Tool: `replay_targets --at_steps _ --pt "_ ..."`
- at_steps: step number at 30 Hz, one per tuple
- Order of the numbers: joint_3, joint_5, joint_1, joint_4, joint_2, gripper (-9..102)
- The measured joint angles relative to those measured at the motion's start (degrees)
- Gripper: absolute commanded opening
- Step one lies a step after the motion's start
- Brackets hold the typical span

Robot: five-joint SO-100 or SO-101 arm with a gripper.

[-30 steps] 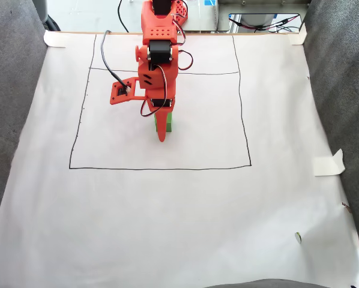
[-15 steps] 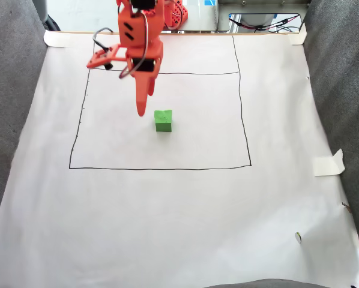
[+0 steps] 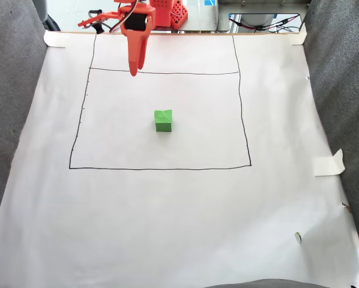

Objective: Grasp the colored block, Place it on the black dot, and then return the arm to the default position.

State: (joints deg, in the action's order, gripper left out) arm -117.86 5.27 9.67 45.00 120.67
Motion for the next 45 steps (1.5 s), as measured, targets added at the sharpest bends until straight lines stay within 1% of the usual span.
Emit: replay_targets --at_steps 3,8,11,12,14,19,26,37,41,45 --pt "-9.93 -2.11 -0.88 -3.96 8.09 22" --pt "-22.15 -3.43 -2.46 -5.98 23.91 21" --pt "-29.09 -3.87 -5.63 -6.94 33.93 20" --pt "-31.38 -3.87 -6.5 -7.12 37.0 16" --pt "-35.6 -3.87 -7.03 -7.12 43.07 0" --pt "-43.77 -3.87 -8.26 -6.94 55.63 0" --pt "-52.56 -6.94 -9.58 -6.33 65.57 0" --pt "-54.49 -6.24 -10.99 0.97 66.27 0" --pt "-54.4 -1.67 -10.99 6.94 66.27 0" --pt "-52.91 -0.97 -12.57 15.29 66.27 0"
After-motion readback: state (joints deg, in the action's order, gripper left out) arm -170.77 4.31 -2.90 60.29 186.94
